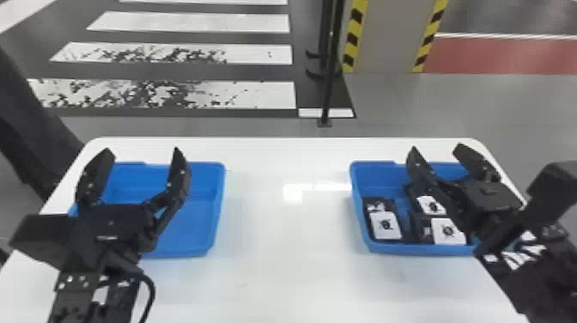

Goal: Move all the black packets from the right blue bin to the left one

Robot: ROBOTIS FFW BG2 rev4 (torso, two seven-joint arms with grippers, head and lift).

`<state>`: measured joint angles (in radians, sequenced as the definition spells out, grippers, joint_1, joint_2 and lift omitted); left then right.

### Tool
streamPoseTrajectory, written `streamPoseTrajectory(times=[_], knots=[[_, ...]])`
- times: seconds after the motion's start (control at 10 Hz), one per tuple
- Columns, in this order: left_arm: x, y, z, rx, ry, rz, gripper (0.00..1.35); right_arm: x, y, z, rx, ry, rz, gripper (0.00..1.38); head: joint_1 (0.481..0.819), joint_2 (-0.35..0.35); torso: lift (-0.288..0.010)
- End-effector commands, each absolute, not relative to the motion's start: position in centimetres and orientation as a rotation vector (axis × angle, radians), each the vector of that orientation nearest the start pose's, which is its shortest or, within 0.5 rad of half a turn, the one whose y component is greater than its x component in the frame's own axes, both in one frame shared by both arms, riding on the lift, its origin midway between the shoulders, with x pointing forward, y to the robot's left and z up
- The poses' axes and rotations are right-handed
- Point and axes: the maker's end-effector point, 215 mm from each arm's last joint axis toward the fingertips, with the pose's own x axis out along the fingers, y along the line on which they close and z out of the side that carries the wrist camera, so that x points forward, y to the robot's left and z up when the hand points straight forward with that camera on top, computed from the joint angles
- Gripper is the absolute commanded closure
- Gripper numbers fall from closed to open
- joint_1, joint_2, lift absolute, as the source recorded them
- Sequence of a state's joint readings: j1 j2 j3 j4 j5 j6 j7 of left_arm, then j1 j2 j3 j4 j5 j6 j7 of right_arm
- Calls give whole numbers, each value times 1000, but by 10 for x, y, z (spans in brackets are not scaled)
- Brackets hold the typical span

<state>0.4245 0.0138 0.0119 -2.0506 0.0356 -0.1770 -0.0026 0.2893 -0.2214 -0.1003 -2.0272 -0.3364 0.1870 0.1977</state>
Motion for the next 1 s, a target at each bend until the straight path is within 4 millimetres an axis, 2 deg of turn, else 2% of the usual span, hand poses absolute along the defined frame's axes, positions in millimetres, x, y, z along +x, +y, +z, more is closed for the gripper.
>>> streamPoseTrajectory(times=[0.0,0.2,0.3,0.6,0.9], knots=[[465,235,-247,-17,-232,1,111,510,-248,-286,94,33,238,242,695,-24,-140],[465,234,-247,-9,-232,-4,113,505,-235,-300,52,165,256,242,695,-13,-140],[465,232,-247,-8,-232,-8,113,504,-238,-312,26,232,234,242,695,-5,-140],[466,232,-246,-6,-232,-11,113,506,-263,-364,-22,423,169,240,695,-18,-140],[467,232,-248,-4,-225,-14,113,513,-260,-400,-5,530,197,242,695,-34,-140]])
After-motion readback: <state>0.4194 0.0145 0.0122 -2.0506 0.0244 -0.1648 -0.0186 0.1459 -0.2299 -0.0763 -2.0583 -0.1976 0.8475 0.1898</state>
